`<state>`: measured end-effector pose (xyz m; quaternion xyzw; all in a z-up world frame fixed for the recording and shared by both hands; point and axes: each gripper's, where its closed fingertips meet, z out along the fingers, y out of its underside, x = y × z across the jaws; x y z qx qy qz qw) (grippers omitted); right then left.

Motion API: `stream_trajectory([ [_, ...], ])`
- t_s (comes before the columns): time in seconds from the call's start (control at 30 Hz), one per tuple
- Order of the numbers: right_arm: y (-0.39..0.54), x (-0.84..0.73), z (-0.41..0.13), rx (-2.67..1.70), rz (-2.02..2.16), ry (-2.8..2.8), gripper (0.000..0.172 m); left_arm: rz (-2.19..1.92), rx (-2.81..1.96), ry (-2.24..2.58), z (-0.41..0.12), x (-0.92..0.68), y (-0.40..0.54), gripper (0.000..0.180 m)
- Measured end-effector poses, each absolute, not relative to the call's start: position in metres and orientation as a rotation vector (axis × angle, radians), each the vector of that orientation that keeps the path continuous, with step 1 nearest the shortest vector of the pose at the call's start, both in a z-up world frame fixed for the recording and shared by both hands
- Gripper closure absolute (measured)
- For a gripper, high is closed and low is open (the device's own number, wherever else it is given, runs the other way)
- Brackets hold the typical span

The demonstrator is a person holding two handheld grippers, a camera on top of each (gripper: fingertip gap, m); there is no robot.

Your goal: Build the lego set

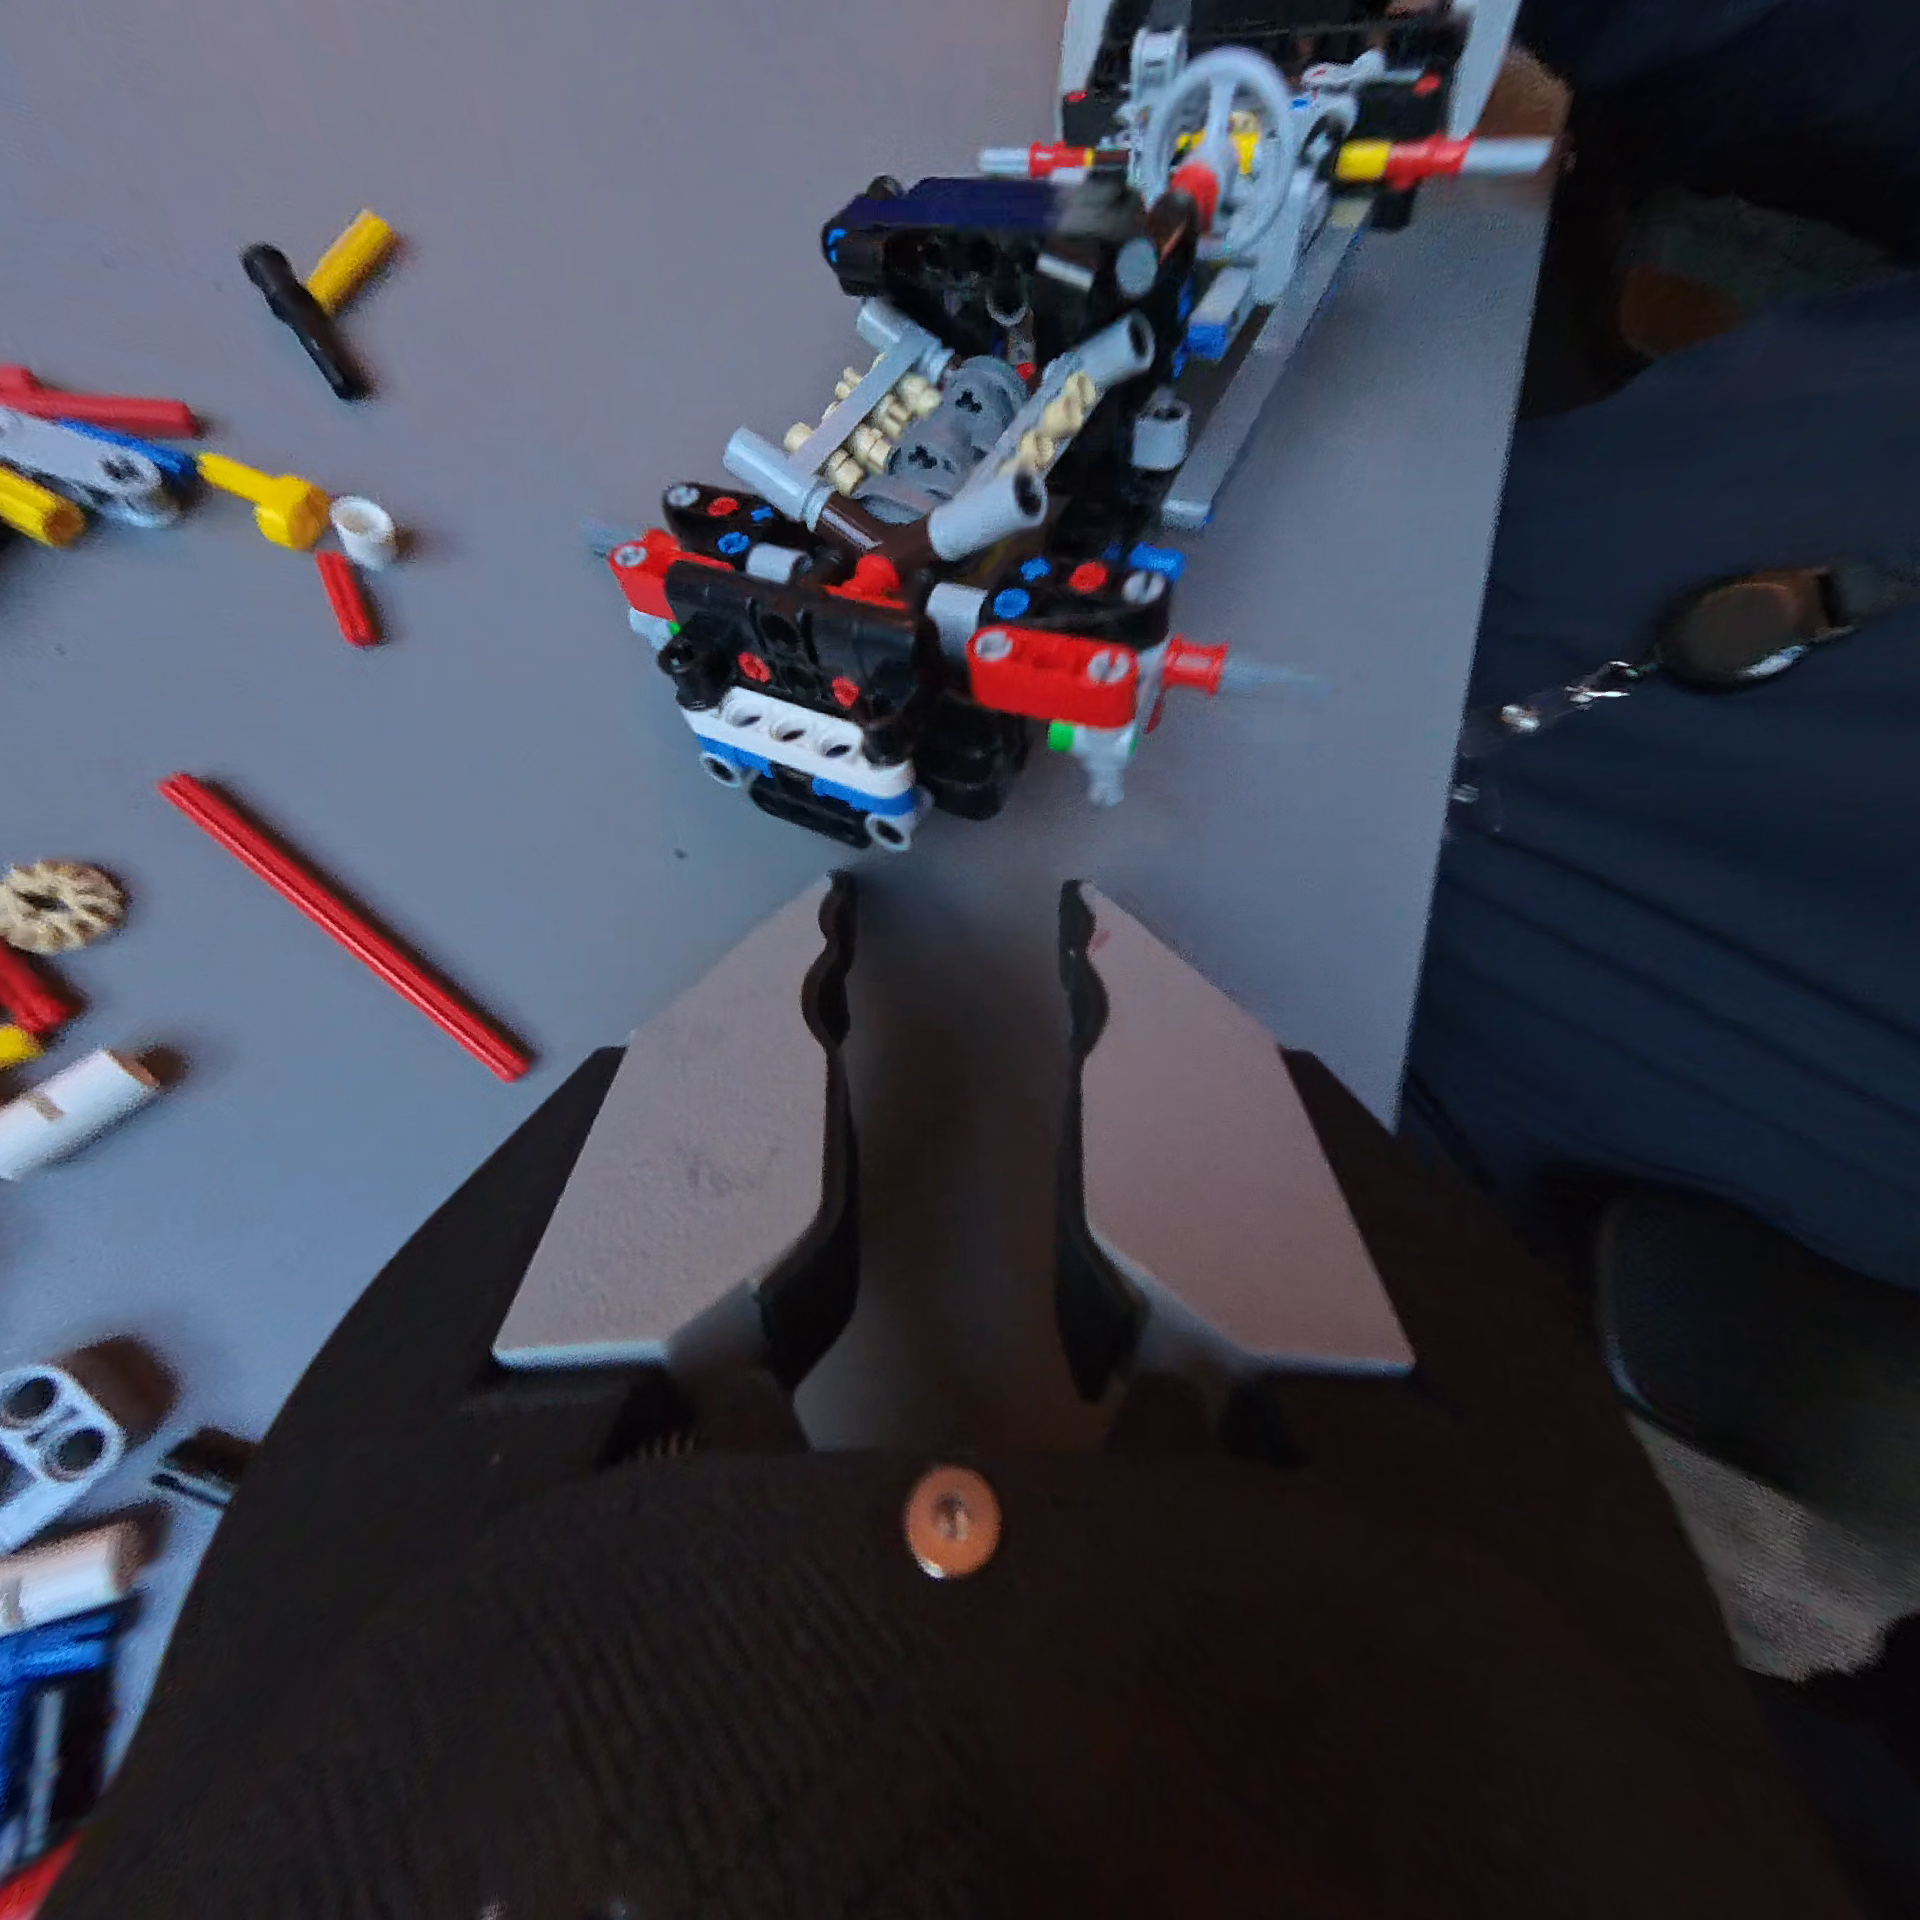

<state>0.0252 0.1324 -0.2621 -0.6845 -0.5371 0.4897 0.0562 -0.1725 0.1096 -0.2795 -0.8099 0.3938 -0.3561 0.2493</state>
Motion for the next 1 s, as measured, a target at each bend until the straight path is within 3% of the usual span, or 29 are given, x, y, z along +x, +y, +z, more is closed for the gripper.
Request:
stream_trajectory([
  [0.27, 0.148, 0.032, -0.246, -2.279, 1.885, -1.525, 0.089, -0.427, -2.075, 1.042, -0.28, -0.186, 0.161, 0.129],
  [0.63, 0.16, 0.036, -0.234, -2.35, 2.196, -1.333, 0.091, -0.471, -1.955, 1.07, -0.264, -0.166, 0.18, 0.152],
  [1.0, 0.176, 0.038, -0.228, -2.374, 2.441, -1.172, 0.091, -0.537, -1.95, 1.019, -0.259, -0.162, 0.183, 0.156],
])
